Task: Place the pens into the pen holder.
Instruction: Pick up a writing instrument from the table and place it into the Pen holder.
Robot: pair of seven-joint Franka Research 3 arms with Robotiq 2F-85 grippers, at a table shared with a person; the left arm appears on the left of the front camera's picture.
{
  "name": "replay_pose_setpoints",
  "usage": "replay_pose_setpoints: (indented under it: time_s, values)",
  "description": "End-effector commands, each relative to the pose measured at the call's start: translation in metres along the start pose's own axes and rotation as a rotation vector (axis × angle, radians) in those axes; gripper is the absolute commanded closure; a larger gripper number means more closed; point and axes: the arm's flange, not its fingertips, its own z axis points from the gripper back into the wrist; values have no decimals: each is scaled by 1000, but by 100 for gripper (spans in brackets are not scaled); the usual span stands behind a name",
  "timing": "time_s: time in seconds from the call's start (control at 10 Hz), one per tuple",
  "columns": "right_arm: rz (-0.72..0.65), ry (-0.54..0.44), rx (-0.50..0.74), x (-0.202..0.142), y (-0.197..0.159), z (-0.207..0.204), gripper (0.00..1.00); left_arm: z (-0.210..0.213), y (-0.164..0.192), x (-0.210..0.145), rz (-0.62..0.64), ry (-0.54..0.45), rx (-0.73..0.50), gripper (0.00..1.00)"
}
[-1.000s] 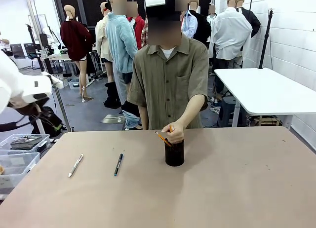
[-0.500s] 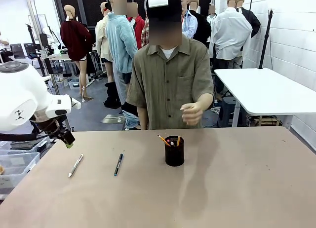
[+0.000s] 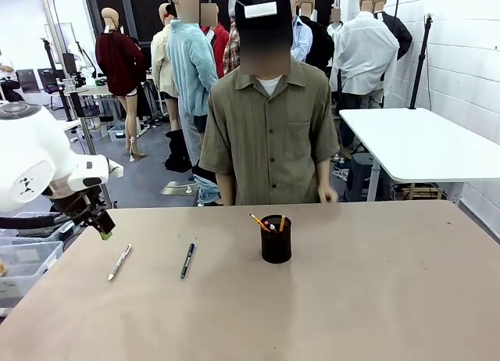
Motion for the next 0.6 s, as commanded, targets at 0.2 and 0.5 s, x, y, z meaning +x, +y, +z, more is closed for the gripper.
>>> replay_pose_setpoints:
  time_s: [0.2, 0.5]
  values:
    - [7, 10, -9, 0, 0, -2, 46, -50, -4, 18, 39, 43, -182, 0]
    - [7, 10, -9, 0, 0, -2, 46, -87, 4, 32, 72, 96, -205, 0]
